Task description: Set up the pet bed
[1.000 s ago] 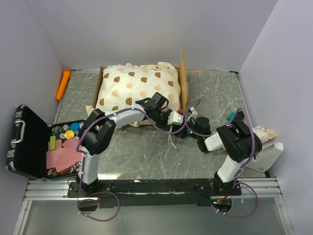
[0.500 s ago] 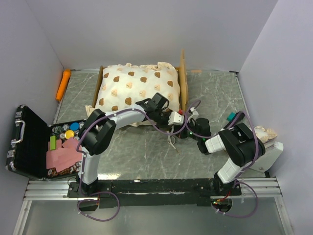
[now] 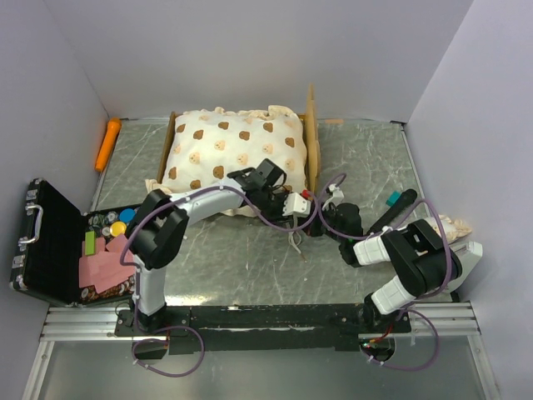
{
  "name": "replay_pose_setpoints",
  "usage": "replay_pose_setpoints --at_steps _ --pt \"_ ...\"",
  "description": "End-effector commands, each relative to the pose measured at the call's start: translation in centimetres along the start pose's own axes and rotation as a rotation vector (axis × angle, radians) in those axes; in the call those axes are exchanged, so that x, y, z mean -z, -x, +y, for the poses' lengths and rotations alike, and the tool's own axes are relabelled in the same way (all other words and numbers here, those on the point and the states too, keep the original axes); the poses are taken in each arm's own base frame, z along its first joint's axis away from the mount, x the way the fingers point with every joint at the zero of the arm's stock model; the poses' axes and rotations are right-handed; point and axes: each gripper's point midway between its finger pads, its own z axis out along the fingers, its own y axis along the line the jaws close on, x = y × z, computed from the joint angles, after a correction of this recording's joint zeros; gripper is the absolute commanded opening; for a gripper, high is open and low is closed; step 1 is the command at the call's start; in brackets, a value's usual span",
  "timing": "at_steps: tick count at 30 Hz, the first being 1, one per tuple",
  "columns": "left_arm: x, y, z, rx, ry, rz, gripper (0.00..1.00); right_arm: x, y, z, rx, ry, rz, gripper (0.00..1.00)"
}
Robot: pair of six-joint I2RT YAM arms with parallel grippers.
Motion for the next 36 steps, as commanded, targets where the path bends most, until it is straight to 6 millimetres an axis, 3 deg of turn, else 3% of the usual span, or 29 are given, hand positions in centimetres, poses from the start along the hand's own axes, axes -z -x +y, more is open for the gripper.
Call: replay_pose_setpoints --at_steps 1,6,9,11,13,16,21,26,31,34,36 --pt "4.5 2.7 -2.0 -0.082 -0.059 -0.027 0.43 -0.5 2.0 1.2 0.050 0.029 -0.036 0.00" --pt "5.3 0.6 -5.8 -0.242 -0.110 0.116 0.46 -0.6 2.0 1.1 0.042 0.014 -0.020 0.00" --pt "5.0 2.4 -7.5 -0.310 -0.154 0.030 0.52 -0.8 1.8 1.2 0.032 0.022 -0.009 0.00" --pt "3.3 4.4 -8.1 -0.348 -0.146 -0.056 0.54 -0.9 1.8 1.4 0.019 0.035 -0.013 0.00" --pt "1.2 5.6 -7.2 -0.386 -0.088 -0.101 0.53 -0.9 1.7 1.8 0.001 0.051 -0.009 0.00" --pt "-1.2 6.5 -7.5 -0.411 -0.126 -0.125 0.57 -1.1 1.7 1.9 -0.017 0.050 0.008 0.00" --pt "-3.4 7.5 -8.8 -0.525 -0.189 -0.182 0.59 -0.9 1.7 1.0 0.021 -0.030 0.042 0.00" --pt "-5.5 7.1 -9.1 -0.517 -0.196 -0.163 0.56 -0.8 2.1 1.2 0.031 -0.040 0.035 0.00" --pt "-7.1 4.3 -9.4 -0.512 -0.180 -0.100 0.53 -1.1 2.1 1.4 0.048 -0.048 0.040 0.00" --pt "-8.0 3.8 -8.6 -0.451 -0.137 -0.072 0.47 -1.1 2.3 1.5 0.059 -0.053 0.035 0.00" --pt "-8.1 2.8 -9.1 -0.465 -0.149 -0.059 0.47 -0.9 2.4 1.7 0.065 -0.055 0.032 0.00"
